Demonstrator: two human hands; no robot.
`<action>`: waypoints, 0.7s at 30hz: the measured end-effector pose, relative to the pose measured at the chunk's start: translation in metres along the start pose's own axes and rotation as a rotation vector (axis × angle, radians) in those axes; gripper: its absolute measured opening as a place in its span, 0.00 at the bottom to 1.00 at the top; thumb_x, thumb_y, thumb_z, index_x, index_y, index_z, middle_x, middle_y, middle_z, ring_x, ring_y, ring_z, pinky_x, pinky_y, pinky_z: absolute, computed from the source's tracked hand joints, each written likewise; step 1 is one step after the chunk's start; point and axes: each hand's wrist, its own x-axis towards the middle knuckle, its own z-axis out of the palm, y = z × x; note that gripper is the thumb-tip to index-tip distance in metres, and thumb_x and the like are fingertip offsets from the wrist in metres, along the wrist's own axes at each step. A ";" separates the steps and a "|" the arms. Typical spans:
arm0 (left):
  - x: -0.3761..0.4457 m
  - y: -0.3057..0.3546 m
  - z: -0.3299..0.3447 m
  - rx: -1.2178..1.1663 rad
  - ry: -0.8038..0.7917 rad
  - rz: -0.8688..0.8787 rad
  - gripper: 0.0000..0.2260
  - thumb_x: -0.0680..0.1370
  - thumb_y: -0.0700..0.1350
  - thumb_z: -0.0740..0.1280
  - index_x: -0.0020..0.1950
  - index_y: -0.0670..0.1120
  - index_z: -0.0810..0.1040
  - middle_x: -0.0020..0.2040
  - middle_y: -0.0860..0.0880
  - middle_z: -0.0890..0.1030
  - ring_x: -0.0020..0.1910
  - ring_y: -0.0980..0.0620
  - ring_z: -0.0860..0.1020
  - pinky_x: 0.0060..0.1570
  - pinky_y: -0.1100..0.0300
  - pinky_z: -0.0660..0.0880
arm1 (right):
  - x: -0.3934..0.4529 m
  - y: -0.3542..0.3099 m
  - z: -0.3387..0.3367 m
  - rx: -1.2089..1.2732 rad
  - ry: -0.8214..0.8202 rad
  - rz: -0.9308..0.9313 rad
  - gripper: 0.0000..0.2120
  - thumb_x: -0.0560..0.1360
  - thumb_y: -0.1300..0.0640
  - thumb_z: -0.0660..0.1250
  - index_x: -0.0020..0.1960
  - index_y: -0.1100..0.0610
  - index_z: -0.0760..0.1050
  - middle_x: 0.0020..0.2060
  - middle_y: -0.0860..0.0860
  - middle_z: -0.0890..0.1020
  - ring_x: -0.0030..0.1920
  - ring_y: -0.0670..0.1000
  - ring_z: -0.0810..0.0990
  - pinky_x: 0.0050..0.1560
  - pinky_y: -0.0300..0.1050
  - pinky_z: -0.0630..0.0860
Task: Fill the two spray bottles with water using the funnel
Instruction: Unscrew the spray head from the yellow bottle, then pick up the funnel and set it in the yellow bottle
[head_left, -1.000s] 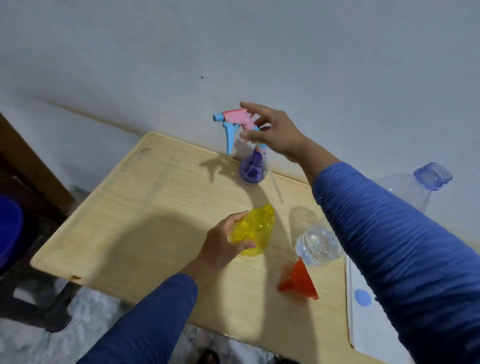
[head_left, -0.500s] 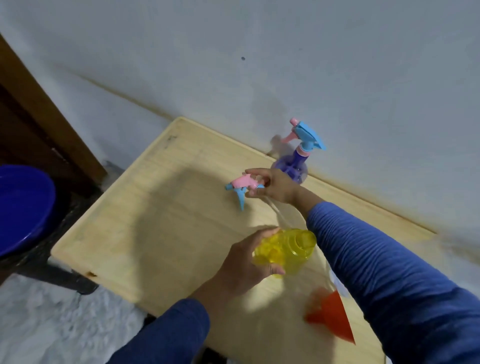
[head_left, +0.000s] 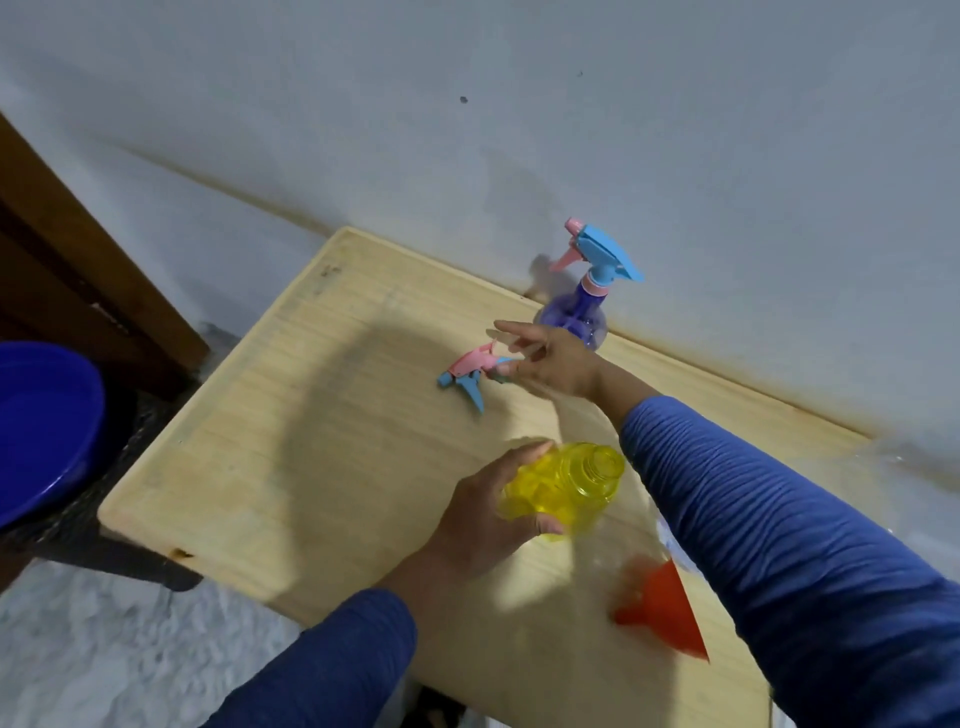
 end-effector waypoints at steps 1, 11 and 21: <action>0.000 0.000 0.000 0.006 0.002 -0.008 0.33 0.62 0.54 0.76 0.62 0.69 0.66 0.61 0.67 0.72 0.60 0.71 0.70 0.55 0.76 0.68 | -0.007 -0.003 -0.003 0.001 0.030 0.003 0.28 0.74 0.52 0.69 0.72 0.51 0.65 0.59 0.48 0.75 0.59 0.45 0.71 0.57 0.33 0.65; -0.004 0.008 -0.003 0.042 -0.015 -0.001 0.32 0.62 0.58 0.73 0.65 0.64 0.68 0.59 0.63 0.75 0.53 0.70 0.73 0.48 0.81 0.66 | -0.103 -0.002 0.012 0.548 0.664 0.222 0.16 0.77 0.54 0.66 0.64 0.56 0.75 0.52 0.52 0.80 0.52 0.49 0.78 0.55 0.41 0.72; -0.005 0.003 -0.004 -0.048 -0.071 0.022 0.33 0.67 0.47 0.76 0.70 0.52 0.68 0.65 0.51 0.75 0.62 0.55 0.74 0.64 0.54 0.72 | -0.197 -0.008 0.120 0.440 1.438 0.387 0.11 0.75 0.58 0.68 0.57 0.55 0.80 0.51 0.50 0.81 0.51 0.45 0.79 0.56 0.37 0.74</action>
